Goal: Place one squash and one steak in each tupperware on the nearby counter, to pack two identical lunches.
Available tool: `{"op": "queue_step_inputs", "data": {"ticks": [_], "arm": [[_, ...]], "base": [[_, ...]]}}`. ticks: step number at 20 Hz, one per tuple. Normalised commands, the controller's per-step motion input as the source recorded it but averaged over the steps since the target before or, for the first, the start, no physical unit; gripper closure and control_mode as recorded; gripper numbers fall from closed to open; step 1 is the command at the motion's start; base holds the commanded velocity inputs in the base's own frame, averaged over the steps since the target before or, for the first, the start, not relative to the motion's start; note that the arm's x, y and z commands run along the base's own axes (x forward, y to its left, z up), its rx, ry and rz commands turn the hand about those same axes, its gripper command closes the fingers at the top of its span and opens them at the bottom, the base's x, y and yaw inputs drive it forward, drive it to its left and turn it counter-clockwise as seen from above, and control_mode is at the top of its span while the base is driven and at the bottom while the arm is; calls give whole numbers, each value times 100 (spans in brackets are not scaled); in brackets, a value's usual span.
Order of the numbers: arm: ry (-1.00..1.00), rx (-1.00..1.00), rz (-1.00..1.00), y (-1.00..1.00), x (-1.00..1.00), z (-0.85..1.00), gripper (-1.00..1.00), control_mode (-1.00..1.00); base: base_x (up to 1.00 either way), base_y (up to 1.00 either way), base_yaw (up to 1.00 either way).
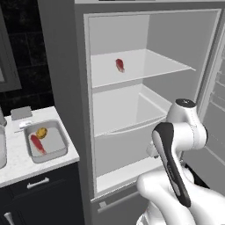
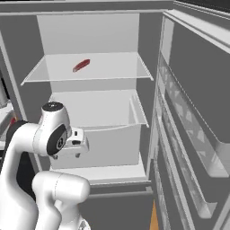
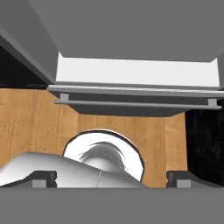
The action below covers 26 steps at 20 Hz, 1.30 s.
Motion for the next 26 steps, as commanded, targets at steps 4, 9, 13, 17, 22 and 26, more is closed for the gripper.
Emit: {"op": "queue_step_inputs", "data": {"ticks": [4,9,13,17,22,26], "arm": [[0,0,0,0,0,0,-100,100],[0,0,0,0,0,0,-100,100],[-8,0,5,-6,2,0,-100,-100],[-25,0,13,-1,0,16,-100,-100],[-25,2,14,0,27,83,-100,-100],[-9,8,15,0,52,100,-100,-100]], "base": [[8,-27,3],[22,-21,7],[10,-8,3],[0,0,0],[0,0,0],[0,0,0]]}}
